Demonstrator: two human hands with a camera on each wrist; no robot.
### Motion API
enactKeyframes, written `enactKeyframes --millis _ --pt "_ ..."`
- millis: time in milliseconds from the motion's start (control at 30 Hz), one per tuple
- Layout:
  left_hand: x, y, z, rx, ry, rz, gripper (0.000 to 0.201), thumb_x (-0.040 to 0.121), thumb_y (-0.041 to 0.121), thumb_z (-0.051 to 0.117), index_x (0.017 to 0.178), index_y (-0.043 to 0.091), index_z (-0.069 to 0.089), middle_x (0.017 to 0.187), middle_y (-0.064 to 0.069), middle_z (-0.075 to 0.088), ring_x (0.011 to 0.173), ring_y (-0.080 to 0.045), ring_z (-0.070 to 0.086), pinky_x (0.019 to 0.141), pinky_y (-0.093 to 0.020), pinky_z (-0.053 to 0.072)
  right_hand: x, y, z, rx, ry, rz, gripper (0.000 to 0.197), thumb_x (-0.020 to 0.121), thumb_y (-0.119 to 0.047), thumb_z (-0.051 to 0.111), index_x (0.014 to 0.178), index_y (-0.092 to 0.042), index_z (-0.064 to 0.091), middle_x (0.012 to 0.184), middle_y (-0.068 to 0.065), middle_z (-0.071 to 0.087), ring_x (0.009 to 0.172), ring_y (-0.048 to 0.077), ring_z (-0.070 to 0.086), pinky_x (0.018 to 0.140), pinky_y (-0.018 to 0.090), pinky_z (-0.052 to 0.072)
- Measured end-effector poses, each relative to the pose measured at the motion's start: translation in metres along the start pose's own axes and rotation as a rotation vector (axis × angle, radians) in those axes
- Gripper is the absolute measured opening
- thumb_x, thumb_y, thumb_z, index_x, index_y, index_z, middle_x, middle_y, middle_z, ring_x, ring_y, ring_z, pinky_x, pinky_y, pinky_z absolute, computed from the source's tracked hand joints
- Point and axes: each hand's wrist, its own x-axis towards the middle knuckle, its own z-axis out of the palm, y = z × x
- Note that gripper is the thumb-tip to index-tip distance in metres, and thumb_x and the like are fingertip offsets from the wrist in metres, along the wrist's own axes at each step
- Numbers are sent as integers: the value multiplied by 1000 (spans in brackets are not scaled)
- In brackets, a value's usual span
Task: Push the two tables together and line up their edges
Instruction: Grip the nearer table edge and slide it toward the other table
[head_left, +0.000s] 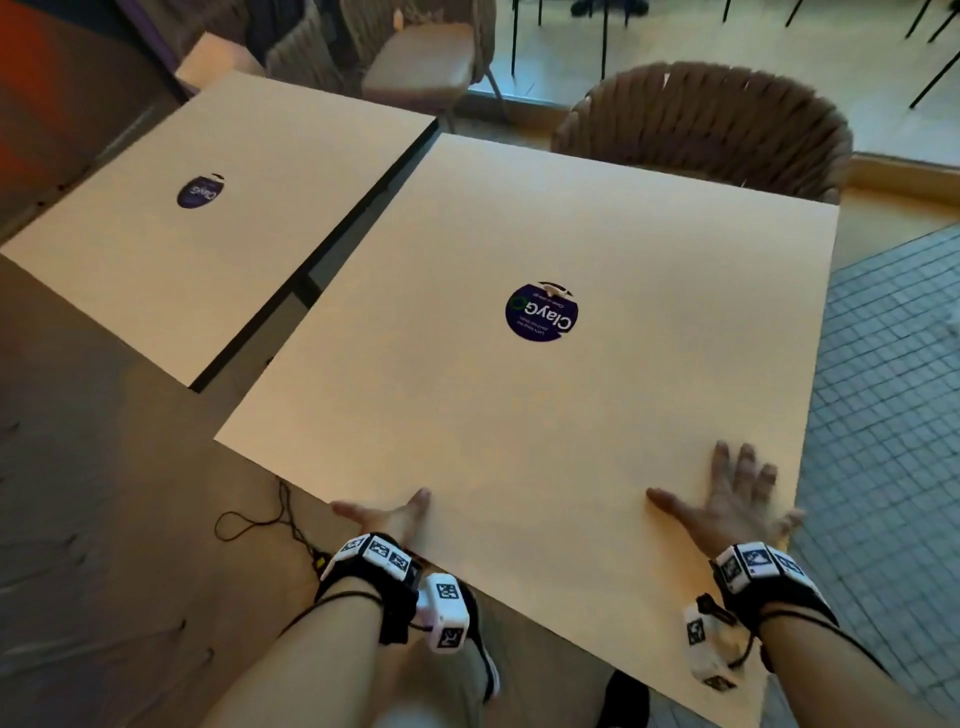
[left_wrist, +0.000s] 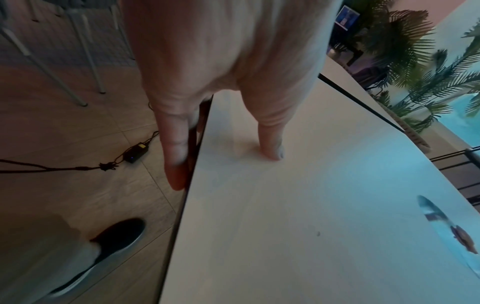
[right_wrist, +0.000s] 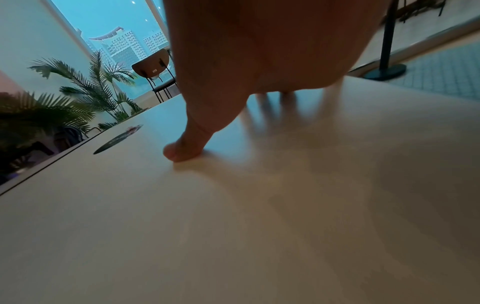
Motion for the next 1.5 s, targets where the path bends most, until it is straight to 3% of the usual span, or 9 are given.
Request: enactKeyframes --millis 233,367,467,633,800,933,1233,1433,1500 --pt "6 5 -9 -23 25 54 171 41 73 87 142 30 -45 166 -22 0 149 -44 21 119 -57 23 10 -16 -18 48 14 39 142 39 -100 50 150 -43 -18 158 -9 -33 146 26 -27 104 79 3" --pt "48 -12 -1 -130 17 92 178 13 75 89 117 60 -54 167 -14 6 139 -47 39 100 -63 46 12 -28 -16 43 14 71 141 39 -97 52 150 -43 -18 158 -9 -31 146 29 -27 103 81 7" --pt "53 -15 2 -216 -14 103 172 10 73 90 103 69 -54 166 -15 13 133 -48 47 96 -63 49 13 -29 -16 20 17 82 141 40 -97 52 149 -43 -19 159 -9 -30 147 29 -24 103 80 10" --pt "-6 6 -16 -174 0 172 162 54 54 92 143 37 -42 161 -25 21 142 -45 35 110 -52 40 11 -34 -12 -9 42 84 136 45 -95 55 150 -44 -14 161 -9 -24 148 28 -20 103 78 10" --pt "7 21 -44 -215 63 199 138 75 52 81 153 27 -30 159 -26 28 142 -43 36 115 -46 29 -9 -45 11 45 120 156 115 62 -91 48 154 -39 3 165 -8 -8 151 24 -9 109 74 6" --pt "37 31 -77 -250 32 162 143 72 50 84 153 19 -29 159 -23 30 139 -40 42 114 -43 31 -40 -73 49 163 116 278 104 74 -86 39 156 -36 -1 164 -7 -13 150 23 -14 111 71 1" --pt "66 39 -91 -216 -55 83 146 67 54 86 155 10 -21 153 -26 39 131 -41 51 110 -47 43 -59 -108 84 130 110 318 118 65 -95 24 155 -28 -11 163 -1 -21 149 29 -16 111 70 0" --pt "104 40 -93 -160 -72 50 178 12 79 83 153 27 -12 138 -26 55 111 -45 64 97 -54 53 -62 -119 100 153 162 329 116 66 -96 20 155 -28 -11 162 -2 -22 148 27 -21 111 70 -5" --pt "102 47 -101 -195 -79 84 166 19 69 88 151 28 -3 134 -26 56 108 -45 64 94 -56 55 -64 -127 102 165 161 342 115 67 -95 20 155 -27 -12 162 -1 -23 148 28 -21 110 70 -7"
